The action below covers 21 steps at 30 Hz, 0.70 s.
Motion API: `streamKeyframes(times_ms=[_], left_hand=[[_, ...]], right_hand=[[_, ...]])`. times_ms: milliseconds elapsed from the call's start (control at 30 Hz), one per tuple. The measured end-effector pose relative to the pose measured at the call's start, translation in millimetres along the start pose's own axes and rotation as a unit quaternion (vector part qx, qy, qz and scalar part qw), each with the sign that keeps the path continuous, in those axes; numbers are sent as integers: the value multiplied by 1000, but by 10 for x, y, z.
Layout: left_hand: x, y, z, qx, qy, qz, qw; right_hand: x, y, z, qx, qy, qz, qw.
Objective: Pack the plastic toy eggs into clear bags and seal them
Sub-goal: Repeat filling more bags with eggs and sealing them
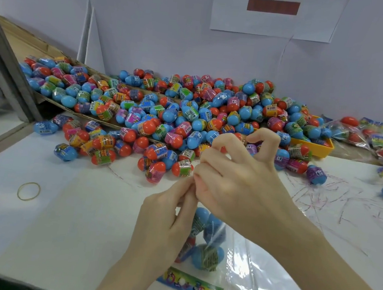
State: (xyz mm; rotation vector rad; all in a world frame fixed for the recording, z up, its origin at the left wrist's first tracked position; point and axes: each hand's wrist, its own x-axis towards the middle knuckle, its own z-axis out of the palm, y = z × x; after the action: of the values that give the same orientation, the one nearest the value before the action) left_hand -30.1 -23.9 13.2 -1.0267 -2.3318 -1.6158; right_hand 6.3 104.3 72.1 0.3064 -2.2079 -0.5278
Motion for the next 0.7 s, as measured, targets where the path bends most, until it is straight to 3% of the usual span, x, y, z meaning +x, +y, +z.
streamKeyframes(times_ms=[267, 400, 500, 600, 700], left_hand=[[-14, 13, 30, -12, 20, -15, 1000], [-57, 31, 54, -83, 30, -76, 993], [-40, 35, 40, -130, 30, -94, 987], [-11, 32, 34, -136, 31, -97, 986], [-11, 55, 45, -149, 36, -111, 982]], right_hand=[[-46, -39, 57, -21, -2, 94, 995], [-58, 150, 121, 17, 22, 215, 976], [-178, 400, 165, 62, 7, 329, 942], [-470, 758, 228, 88, -80, 451, 885], [-913, 1197, 261, 33, -109, 553, 826]])
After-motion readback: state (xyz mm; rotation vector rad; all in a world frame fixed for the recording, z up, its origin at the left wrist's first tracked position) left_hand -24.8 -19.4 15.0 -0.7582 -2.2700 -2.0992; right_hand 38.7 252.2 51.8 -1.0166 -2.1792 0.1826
